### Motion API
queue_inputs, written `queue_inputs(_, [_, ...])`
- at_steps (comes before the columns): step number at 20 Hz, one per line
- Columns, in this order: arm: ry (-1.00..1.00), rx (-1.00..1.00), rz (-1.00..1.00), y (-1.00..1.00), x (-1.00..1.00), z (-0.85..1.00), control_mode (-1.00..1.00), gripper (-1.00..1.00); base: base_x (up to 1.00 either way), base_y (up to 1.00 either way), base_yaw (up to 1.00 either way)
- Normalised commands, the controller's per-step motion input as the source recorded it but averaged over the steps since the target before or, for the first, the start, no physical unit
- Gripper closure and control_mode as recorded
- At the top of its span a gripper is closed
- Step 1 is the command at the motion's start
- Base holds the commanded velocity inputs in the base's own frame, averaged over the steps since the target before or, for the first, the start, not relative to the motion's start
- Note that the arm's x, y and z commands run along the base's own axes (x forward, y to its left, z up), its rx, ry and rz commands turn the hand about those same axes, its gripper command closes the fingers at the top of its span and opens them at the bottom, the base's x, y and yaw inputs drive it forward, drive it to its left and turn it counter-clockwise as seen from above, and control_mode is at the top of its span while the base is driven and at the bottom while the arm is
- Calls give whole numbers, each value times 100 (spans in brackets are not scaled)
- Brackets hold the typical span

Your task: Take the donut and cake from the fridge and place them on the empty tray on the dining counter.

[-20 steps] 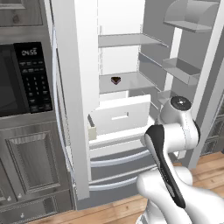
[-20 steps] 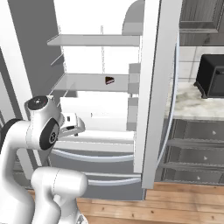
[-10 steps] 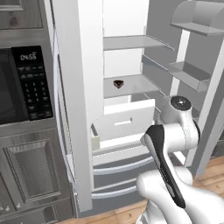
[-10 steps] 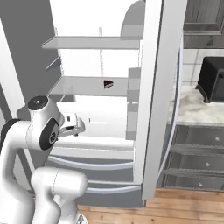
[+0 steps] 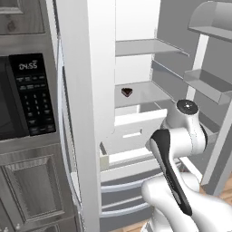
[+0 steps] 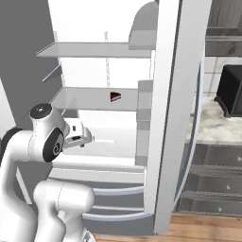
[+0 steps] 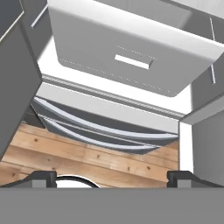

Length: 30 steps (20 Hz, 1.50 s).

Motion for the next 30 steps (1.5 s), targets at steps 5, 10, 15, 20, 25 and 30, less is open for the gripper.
queue_inputs(5, [0,0,0,0,0,0,100,-100,38,0,0])
queue_inputs(10, [0,0,0,0,0,0,100,-100,34,0,0])
queue_inputs(15, [0,0,0,0,0,0,100,-100,31,0,0])
queue_inputs(20, [0,0,0,0,0,0,100,-100,26,0,0])
queue_inputs(25, [0,0,0,0,15,0,-100,-100,10,0,0])
queue_inputs(30, [0,0,0,0,21,12,-100,-100,0,0,0])
